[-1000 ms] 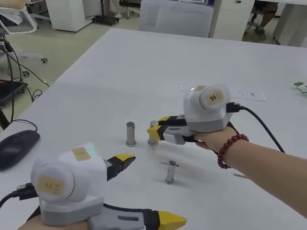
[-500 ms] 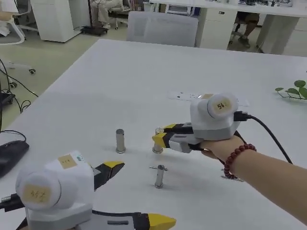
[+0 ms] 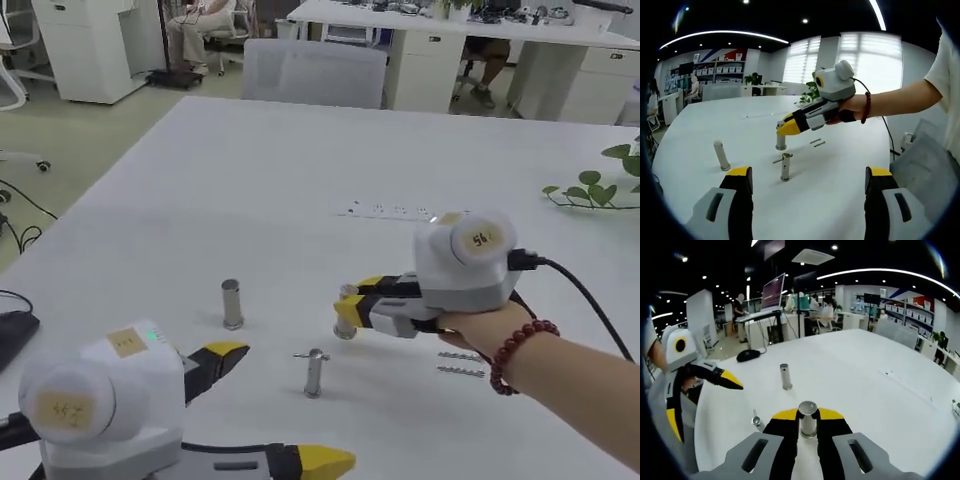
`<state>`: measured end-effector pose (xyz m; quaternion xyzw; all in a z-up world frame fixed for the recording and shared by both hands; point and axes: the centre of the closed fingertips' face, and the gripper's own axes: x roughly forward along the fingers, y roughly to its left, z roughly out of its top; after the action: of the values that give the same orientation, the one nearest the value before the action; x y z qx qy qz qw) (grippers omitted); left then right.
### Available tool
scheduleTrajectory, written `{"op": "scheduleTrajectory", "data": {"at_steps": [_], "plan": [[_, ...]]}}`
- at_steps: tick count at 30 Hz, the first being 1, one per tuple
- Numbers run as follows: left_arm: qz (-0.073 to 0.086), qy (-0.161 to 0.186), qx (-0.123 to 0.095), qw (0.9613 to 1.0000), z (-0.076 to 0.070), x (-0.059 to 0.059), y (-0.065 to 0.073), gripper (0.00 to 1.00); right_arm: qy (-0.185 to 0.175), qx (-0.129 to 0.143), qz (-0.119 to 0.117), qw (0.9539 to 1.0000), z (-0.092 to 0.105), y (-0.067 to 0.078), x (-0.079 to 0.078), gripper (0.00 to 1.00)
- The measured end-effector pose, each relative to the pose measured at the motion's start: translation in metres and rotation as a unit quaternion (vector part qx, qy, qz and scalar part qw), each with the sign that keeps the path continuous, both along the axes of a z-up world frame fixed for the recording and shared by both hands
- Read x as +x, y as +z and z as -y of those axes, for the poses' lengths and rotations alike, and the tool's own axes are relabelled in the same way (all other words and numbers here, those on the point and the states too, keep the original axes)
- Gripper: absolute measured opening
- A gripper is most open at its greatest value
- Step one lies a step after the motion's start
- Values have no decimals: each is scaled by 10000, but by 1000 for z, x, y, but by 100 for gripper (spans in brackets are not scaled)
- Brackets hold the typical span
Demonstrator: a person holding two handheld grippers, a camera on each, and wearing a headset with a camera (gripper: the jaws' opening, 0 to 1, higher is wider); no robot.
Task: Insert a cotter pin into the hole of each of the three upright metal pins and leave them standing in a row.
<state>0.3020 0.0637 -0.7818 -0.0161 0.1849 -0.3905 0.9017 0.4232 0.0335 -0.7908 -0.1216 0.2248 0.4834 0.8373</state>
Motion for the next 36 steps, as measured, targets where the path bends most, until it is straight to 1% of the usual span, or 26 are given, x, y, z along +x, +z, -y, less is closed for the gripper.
{"op": "scheduleTrajectory", "data": {"at_steps": [10, 14, 19, 25, 36], "plan": [[-5, 78, 18, 10000, 0, -1, 1, 93, -196, -12, -38, 9998, 17, -4, -12, 13], [-62, 122, 2, 9999, -1, -1, 0, 91, -274, -28, -53, 9996, 22, -6, -17, 13], [-46, 131, -7, 9999, 0, -1, 1, 91, -358, -72, -63, 9993, 27, -8, -22, 13], [-45, 97, 48, 9999, 1, -3, 1, 89, -408, -119, -69, 9991, 30, -12, -30, 13], [-44, 54, 45, 10000, 4, -6, 2, 89, -534, -92, -215, 9983, 38, -21, -42, 13]]}}
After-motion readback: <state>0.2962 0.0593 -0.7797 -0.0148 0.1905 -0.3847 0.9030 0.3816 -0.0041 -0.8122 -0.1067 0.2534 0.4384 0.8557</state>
